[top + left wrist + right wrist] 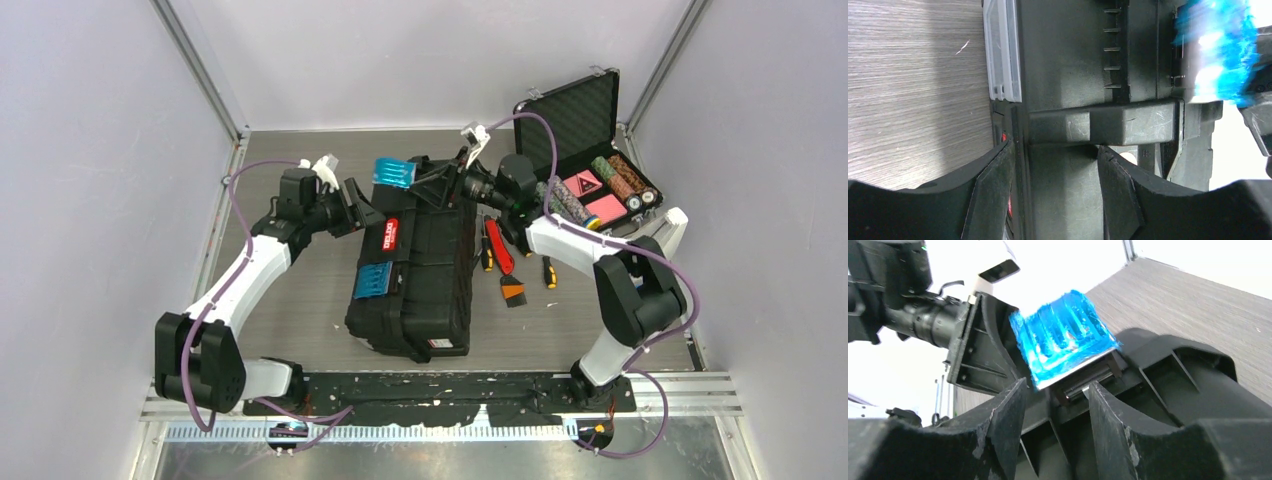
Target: Pack the tool kit
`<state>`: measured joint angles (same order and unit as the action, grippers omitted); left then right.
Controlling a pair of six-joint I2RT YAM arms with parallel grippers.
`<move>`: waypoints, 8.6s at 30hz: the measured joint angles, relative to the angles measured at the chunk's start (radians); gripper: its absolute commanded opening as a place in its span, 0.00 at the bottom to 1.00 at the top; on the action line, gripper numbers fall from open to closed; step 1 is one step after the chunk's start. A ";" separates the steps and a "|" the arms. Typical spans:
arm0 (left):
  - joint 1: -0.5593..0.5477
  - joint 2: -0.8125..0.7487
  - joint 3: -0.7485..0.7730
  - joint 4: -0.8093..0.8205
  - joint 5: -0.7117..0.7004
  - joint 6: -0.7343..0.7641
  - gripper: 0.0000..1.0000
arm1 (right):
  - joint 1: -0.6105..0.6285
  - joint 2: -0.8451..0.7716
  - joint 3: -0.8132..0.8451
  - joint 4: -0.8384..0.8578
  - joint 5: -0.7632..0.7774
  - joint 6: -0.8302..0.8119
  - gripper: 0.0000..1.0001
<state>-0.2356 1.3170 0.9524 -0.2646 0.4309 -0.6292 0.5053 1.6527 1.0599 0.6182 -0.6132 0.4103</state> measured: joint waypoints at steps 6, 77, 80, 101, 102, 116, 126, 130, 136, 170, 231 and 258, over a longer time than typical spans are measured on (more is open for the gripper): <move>0.000 -0.002 -0.011 0.021 0.002 -0.004 0.60 | -0.004 0.073 -0.047 0.303 -0.072 0.113 0.54; 0.039 0.268 0.369 -0.111 0.060 -0.122 0.84 | 0.130 -0.011 0.305 -0.768 0.286 -0.096 0.44; 0.039 0.288 0.369 -0.109 0.068 -0.129 0.85 | 0.130 -0.009 0.307 -0.772 0.286 -0.093 0.42; 0.041 0.271 0.339 -0.030 0.110 -0.176 0.79 | 0.133 0.054 0.423 -0.869 0.310 0.103 0.69; 0.041 0.268 0.334 -0.027 0.110 -0.176 0.79 | 0.133 0.056 0.431 -0.880 0.319 0.120 0.67; 0.040 0.231 0.294 -0.023 0.100 -0.171 0.77 | 0.148 0.125 0.571 -1.053 0.496 0.266 0.52; 0.040 0.199 0.263 -0.026 0.080 -0.147 0.78 | 0.156 0.157 0.615 -1.099 0.552 0.319 0.36; 0.040 0.183 0.258 -0.027 0.074 -0.144 0.83 | 0.152 0.167 0.601 -1.044 0.555 0.355 0.28; 0.050 0.161 0.251 -0.026 0.066 -0.149 0.80 | 0.151 0.161 0.542 -0.939 0.533 0.399 0.25; -0.021 0.176 0.281 0.219 0.148 -0.324 0.35 | 0.100 -0.018 0.199 -0.498 0.457 0.341 0.82; 0.040 0.133 0.086 0.484 0.111 -0.504 0.31 | 0.073 0.019 0.003 0.051 0.250 0.327 0.84; 0.166 0.098 0.090 0.195 0.086 -0.291 0.43 | 0.106 0.036 0.030 0.071 0.171 0.356 0.84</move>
<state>-0.0692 1.4147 1.0420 -0.0696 0.5171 -0.9203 0.6113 1.6890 1.0901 0.6891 -0.4427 0.7658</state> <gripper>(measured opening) 0.486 0.836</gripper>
